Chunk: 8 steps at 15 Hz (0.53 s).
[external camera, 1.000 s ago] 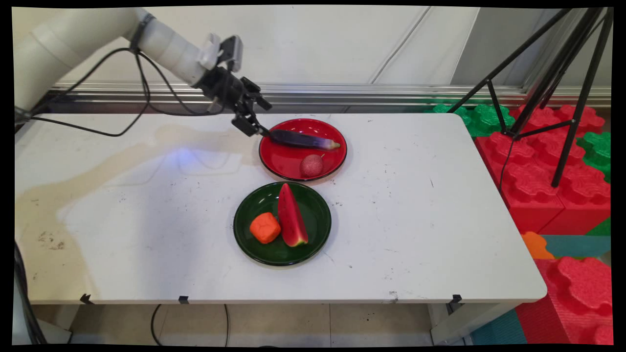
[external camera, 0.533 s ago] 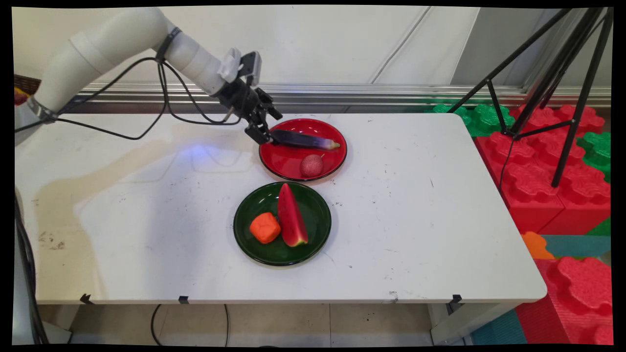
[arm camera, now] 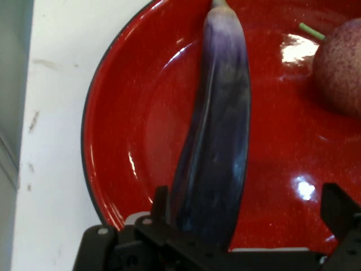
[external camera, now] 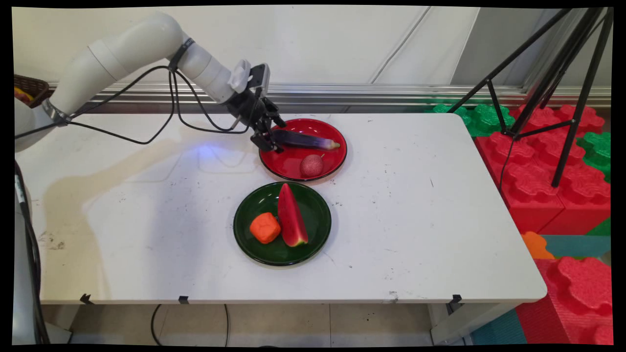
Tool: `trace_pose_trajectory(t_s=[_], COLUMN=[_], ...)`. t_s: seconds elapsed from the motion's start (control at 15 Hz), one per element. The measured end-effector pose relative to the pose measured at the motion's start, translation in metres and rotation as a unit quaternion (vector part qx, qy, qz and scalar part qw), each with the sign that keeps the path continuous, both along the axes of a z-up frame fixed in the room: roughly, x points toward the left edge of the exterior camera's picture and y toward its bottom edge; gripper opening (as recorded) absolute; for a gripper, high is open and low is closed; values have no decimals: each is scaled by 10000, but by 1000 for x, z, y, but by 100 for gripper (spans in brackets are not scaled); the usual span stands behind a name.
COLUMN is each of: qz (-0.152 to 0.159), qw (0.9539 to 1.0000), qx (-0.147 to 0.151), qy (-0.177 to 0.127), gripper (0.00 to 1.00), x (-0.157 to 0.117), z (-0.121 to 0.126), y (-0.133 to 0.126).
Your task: Pick up the eggplant from the red plate
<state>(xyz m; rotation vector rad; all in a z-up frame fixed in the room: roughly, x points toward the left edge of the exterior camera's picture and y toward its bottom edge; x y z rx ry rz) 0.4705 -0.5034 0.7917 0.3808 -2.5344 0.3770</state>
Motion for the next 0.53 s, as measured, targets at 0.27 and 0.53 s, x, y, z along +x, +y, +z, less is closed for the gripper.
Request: trace_pose_trajectory(t_s=[0.27, 0.53], qz=[-21, -30], qw=[10000, 10000], qx=[11, -8], qy=[-25, -20], gripper=[100, 100], x=[-4, -7], z=[-8, -12], y=[-4, -8])
